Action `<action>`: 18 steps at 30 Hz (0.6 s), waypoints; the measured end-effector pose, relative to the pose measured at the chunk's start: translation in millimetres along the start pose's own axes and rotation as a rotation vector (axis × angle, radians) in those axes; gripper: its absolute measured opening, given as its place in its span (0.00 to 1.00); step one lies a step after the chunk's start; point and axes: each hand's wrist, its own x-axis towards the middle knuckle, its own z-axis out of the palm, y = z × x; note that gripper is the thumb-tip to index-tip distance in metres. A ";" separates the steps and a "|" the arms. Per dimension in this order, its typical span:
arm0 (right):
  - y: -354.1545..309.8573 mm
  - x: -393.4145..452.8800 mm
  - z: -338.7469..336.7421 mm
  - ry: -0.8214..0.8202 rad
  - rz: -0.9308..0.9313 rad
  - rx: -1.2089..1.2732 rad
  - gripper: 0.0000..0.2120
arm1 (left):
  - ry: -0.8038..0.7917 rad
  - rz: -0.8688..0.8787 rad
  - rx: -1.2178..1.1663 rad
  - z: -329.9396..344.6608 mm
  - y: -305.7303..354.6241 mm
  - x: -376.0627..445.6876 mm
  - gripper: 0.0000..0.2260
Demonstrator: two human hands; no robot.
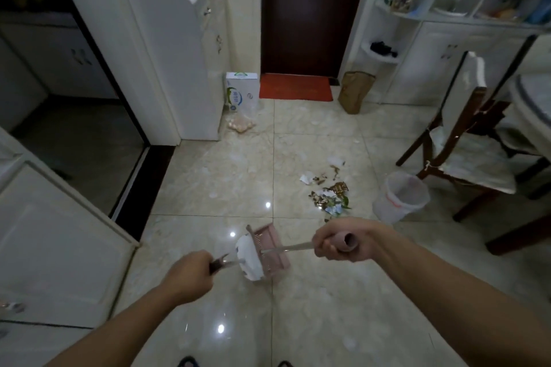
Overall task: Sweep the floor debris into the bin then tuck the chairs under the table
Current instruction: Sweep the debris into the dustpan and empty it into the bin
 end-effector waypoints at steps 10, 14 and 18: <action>13.0 -24.3 -79.7 0.005 -0.052 0.126 0.06 | 0.090 -0.022 -0.031 -12.4 54.3 48.4 0.04; 5.6 -25.7 -102.8 0.034 -0.084 0.232 0.07 | 0.073 -0.002 -0.012 -19.6 67.9 76.6 0.08; -12.4 -35.0 -109.1 0.060 -0.034 0.297 0.01 | 0.056 -0.007 -0.038 -31.6 77.4 116.5 0.08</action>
